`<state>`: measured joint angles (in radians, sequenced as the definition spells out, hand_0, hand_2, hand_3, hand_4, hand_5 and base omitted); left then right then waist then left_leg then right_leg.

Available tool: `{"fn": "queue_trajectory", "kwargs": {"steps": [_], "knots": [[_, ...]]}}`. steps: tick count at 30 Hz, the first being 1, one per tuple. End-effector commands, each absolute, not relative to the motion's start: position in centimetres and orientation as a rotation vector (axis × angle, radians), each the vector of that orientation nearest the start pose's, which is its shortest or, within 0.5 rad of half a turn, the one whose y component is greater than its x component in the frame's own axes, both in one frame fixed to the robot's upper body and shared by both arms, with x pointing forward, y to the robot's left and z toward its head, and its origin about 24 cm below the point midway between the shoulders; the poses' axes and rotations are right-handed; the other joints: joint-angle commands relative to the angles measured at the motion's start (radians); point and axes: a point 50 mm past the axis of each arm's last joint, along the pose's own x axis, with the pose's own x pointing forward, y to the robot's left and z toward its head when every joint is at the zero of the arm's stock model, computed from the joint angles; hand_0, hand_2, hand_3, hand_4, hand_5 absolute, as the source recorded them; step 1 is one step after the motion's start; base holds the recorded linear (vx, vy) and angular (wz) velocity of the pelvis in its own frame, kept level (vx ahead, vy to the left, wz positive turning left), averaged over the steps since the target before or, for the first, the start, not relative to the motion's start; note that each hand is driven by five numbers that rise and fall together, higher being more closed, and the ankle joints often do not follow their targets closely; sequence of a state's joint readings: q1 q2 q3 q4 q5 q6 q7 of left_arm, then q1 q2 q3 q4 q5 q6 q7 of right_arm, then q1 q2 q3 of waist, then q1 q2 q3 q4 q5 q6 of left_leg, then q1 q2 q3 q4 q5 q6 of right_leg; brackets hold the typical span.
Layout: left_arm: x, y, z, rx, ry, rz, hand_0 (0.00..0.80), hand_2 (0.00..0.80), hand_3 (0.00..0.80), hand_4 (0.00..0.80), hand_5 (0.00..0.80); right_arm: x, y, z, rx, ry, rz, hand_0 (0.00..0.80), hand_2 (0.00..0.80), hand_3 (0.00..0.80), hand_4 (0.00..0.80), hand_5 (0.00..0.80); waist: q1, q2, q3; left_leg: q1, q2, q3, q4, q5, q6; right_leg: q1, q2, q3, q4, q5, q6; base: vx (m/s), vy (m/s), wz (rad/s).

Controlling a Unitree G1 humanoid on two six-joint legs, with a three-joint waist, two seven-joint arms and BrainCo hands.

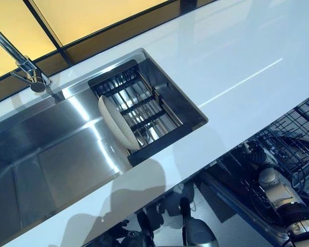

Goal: Take plates into dishwasher

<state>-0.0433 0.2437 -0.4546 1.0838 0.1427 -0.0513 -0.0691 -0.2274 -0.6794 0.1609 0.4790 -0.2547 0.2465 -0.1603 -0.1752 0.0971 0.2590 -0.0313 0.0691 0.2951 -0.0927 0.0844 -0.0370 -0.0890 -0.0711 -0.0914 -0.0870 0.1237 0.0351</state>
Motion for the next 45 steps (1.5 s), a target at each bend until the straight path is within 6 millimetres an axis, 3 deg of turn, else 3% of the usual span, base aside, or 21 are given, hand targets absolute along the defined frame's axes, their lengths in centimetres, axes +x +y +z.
{"fn": "queue_trajectory", "kwargs": {"steps": [1, 11, 13, 15, 34, 45], "knots": [[19.0, 20.4, -12.7, 0.645, 0.890, -0.372, 0.000, 0.000, 0.000, 0.000, 0.000, 27.6, -28.3, 0.6, -0.947, 0.469, -0.134, 0.800, 0.800, 0.800, 0.800, 0.800, 0.024, -0.049, -0.030, 0.061, -0.007, -0.047, 0.005, -0.072, -0.022, 0.007, -0.075, 0.028, 0.119, -0.091, 0.088, 0.000, 0.000, 0.00], [18.9, 20.5, -12.7, 0.647, 0.894, -0.374, 0.000, 0.000, 0.000, 0.000, 0.000, 27.3, -29.2, 0.7, -0.957, 0.489, -0.166, 0.800, 0.800, 0.800, 0.800, 0.800, 0.025, -0.052, -0.036, 0.064, -0.006, -0.045, 0.005, -0.072, -0.023, 0.014, -0.073, 0.029, 0.110, -0.086, 0.090, 0.000, 0.000, 0.00], [18.9, 20.6, -12.7, 0.648, 0.895, -0.374, 0.000, 0.000, 0.000, 0.000, 0.000, 27.3, -29.3, 0.8, -0.960, 0.487, -0.171, 0.709, 0.709, 0.709, 0.709, 0.709, 0.025, -0.052, -0.036, 0.064, -0.006, -0.045, 0.005, -0.072, -0.023, 0.016, -0.072, 0.029, 0.108, -0.085, 0.091, 0.000, 0.000, 0.00], [19.0, 20.6, -12.6, 0.651, 0.897, -0.372, 0.000, 0.000, 0.000, 0.000, 0.000, 27.3, -29.5, 0.9, -0.963, 0.489, -0.179, 0.000, 0.000, 0.000, 0.000, 0.000, 0.026, -0.055, -0.037, 0.066, -0.005, -0.044, 0.005, -0.073, -0.022, 0.018, -0.071, 0.029, 0.107, -0.085, 0.091, 0.000, 0.000, 0.00], [17.9, 21.1, -13.0, 0.640, 0.918, -0.355, 0.000, 0.000, 0.000, 0.000, 0.000, 26.7, -30.9, 3.4, -0.953, 0.365, -0.287, 0.000, 0.000, 0.000, 0.000, 0.000, 0.012, -0.070, -0.047, 0.080, 0.000, -0.033, 0.005, -0.075, -0.018, 0.033, -0.066, 0.038, 0.100, -0.081, 0.097, 0.000, 0.000, 0.00], [17.1, 21.7, -13.3, 0.618, 0.938, -0.310, 0.000, 0.000, 0.000, 0.000, 0.000, 26.5, -31.2, 8.4, -0.907, 0.141, -0.374, 0.000, 0.000, 0.000, 0.000, 0.000, -0.015, -0.089, -0.048, 0.091, 0.009, -0.019, 0.005, -0.079, -0.017, 0.037, -0.056, 0.047, 0.100, -0.082, 0.100, 0.000, 0.000, 0.00]]}}
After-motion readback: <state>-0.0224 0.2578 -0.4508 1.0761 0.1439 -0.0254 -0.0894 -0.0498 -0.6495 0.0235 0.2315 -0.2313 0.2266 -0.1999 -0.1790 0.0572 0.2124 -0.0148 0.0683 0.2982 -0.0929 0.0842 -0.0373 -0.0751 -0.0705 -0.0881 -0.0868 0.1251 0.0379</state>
